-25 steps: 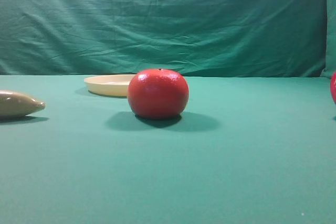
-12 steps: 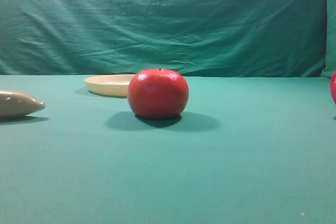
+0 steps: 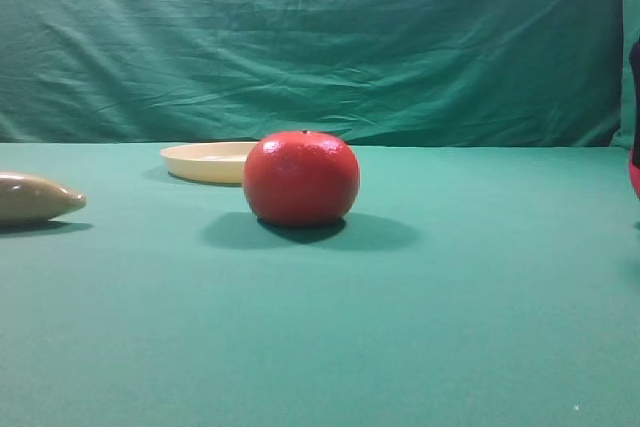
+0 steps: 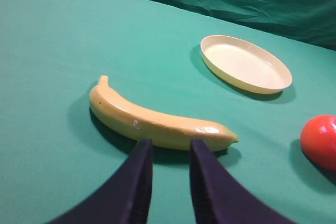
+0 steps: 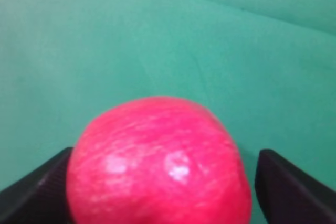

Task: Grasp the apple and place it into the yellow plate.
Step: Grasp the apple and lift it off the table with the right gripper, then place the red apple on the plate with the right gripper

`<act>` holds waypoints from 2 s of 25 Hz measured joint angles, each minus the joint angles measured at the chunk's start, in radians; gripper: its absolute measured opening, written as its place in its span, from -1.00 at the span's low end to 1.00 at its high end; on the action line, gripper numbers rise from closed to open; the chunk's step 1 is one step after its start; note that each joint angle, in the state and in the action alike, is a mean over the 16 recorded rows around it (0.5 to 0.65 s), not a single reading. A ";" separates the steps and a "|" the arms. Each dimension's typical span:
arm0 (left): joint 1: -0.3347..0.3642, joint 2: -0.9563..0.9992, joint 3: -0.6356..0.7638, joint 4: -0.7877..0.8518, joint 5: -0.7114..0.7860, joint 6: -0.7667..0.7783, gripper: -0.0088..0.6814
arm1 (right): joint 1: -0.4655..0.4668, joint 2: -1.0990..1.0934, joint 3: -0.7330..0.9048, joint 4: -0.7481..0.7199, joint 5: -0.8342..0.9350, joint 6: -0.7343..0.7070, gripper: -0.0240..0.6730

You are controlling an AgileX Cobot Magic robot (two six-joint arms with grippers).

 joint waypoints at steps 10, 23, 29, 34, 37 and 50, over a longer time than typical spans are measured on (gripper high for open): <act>0.000 0.000 0.000 0.000 0.000 0.000 -0.52 | 0.041 0.019 -0.228 0.117 0.009 -0.060 0.44; 0.000 0.000 0.000 0.000 0.000 0.000 -0.52 | 0.301 0.234 -0.637 0.292 -0.144 -0.203 0.44; 0.000 0.000 0.000 0.000 0.000 0.000 -0.52 | 0.389 0.425 -0.810 0.298 -0.158 -0.211 0.44; 0.000 0.000 0.000 0.000 0.000 0.000 -0.52 | 0.423 0.541 -0.907 0.297 -0.160 -0.213 0.53; 0.000 0.000 0.000 0.000 0.000 0.000 -0.52 | 0.431 0.581 -0.940 0.289 -0.157 -0.215 0.62; 0.000 0.000 0.000 0.000 0.000 0.000 -0.52 | 0.436 0.503 -0.964 0.173 -0.056 -0.223 0.51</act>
